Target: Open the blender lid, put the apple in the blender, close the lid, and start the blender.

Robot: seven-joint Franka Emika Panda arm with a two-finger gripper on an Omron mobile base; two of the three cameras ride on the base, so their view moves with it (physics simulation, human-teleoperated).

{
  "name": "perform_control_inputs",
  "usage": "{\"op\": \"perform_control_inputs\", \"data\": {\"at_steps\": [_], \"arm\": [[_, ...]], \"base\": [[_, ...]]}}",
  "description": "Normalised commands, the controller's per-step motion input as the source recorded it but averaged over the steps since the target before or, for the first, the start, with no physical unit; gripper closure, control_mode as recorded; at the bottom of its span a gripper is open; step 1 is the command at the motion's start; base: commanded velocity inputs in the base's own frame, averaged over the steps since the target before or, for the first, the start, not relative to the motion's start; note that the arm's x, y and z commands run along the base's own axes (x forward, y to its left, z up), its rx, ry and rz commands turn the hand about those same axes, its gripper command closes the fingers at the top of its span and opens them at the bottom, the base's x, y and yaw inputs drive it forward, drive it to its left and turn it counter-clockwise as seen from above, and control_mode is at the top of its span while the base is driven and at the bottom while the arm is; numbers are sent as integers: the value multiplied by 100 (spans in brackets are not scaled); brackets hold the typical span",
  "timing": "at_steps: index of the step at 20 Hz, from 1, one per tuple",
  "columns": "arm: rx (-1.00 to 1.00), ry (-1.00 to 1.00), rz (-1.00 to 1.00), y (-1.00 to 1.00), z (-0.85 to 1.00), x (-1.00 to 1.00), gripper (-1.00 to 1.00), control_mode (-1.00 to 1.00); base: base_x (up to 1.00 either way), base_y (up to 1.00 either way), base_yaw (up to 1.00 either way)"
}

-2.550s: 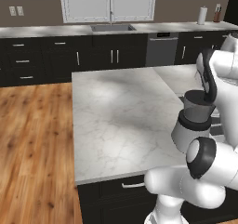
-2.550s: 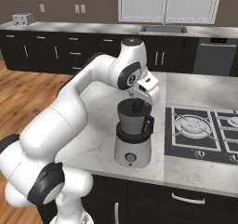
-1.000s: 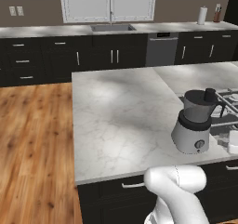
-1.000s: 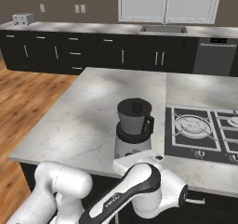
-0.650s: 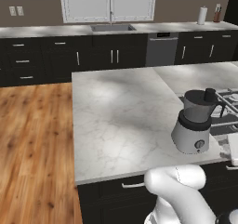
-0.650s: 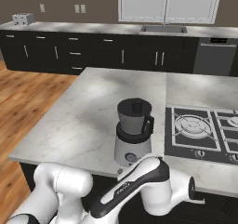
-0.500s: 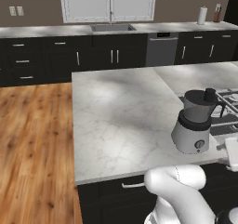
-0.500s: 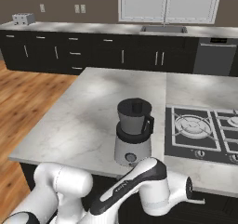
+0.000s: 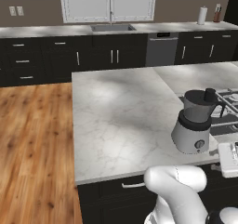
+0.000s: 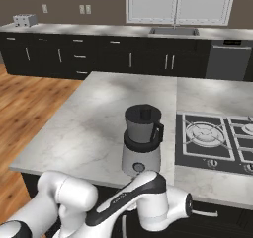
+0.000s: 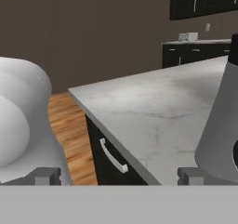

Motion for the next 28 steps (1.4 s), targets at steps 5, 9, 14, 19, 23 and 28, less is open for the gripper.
{"op": "perform_control_inputs", "data": {"at_steps": [5,9,14,19,23,28], "arm": [[0,0,-9,10,-11,6,-100,-100],[0,0,-3,1,-9,31,-100,-100],[0,-1,0,0,-21,31,-100,-100],[0,-1,0,0,-38,22,-100,-100],[0,-1,0,-1,-32,22,-100,-100],[0,-6,0,-19,-17,9,-100,-100]], "base": [[0,0,0],[0,0,0],[0,0,0],[0,0,0],[0,0,0],[0,0,0]]}}
